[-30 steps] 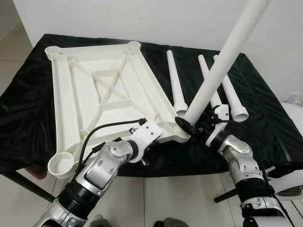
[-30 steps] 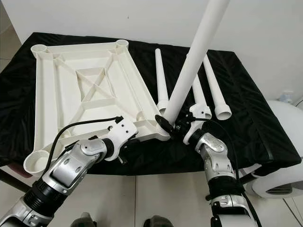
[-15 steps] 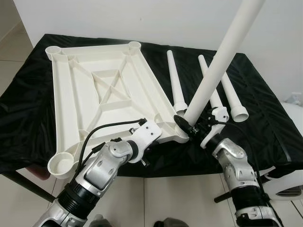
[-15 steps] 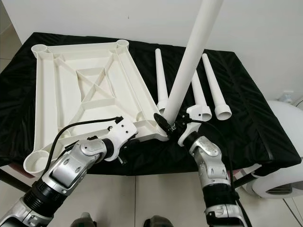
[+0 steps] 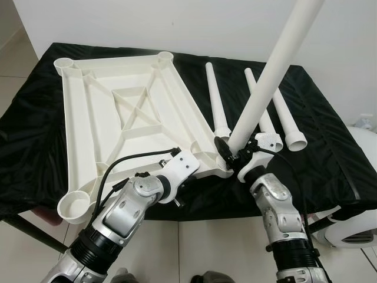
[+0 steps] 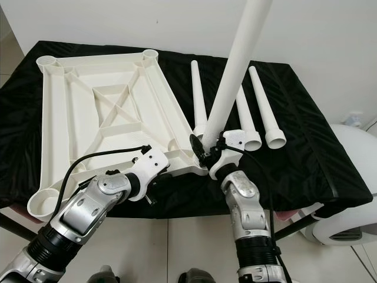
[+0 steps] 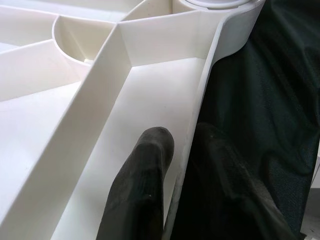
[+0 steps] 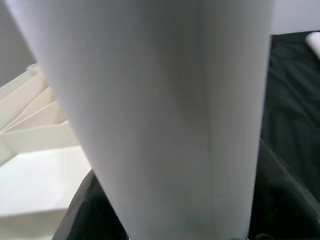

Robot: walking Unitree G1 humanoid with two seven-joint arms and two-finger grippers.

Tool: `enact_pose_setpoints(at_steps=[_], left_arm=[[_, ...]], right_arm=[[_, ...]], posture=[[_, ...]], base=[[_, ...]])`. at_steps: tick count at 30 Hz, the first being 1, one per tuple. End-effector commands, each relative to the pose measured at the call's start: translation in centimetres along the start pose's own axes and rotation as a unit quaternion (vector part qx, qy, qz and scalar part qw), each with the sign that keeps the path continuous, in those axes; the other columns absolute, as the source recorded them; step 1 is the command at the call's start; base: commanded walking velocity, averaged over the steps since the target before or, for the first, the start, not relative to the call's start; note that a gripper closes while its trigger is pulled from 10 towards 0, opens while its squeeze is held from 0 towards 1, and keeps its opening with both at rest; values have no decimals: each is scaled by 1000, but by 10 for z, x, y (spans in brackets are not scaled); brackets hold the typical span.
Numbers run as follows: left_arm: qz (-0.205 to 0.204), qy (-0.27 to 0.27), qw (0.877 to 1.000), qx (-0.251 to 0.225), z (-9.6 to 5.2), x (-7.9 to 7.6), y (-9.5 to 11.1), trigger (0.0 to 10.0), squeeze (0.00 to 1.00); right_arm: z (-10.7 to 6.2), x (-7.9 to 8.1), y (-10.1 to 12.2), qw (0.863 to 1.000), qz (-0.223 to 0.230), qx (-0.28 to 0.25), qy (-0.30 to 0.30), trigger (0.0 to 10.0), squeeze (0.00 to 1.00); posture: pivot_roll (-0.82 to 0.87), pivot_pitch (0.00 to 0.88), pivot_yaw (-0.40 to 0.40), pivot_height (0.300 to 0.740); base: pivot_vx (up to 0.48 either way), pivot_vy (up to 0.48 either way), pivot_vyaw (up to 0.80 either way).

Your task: Building children table

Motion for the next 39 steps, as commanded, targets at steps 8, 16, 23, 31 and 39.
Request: enact_pose_setpoints(at_steps=[8,16,23,31,39], left_arm=[[-9,-52,999,14,5,-18,-5,10000,0],[-7,-51,999,14,5,-16,-4,10000,0],[-6,-53,998,13,6,-17,-4,10000,0],[-6,-53,999,13,5,-18,-4,10000,0],[-3,-53,998,13,6,-17,-4,10000,0]], right_arm=[[-2,18,3,999,5,-3,38,10000,0],[-12,-8,7,996,-10,-13,93,10000,0],[-14,-18,7,988,-48,-10,150,10000,0],[-12,-32,-3,980,-78,18,181,10000,0],[-11,-38,-12,978,-87,29,186,10000,0]], posture=[[1,31,-71,740],[-5,29,-67,740],[-5,27,-66,740],[3,16,-69,740],[2,5,-67,740]], base=[[0,0,0],[0,0,0],[0,0,0],[0,0,0],[0,0,0]])
Point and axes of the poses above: a point about 5 cm out from each wrist's last joint towards the gripper, its own z axis pointing out of the wrist towards the gripper, its own y axis along the axis of the wrist's last joint, x = y × z, the point moved 2 cm from there along z, pointing out of the wrist towards the gripper, and after that the axes turned 9 degrees about -z, right-handed, at the moved point
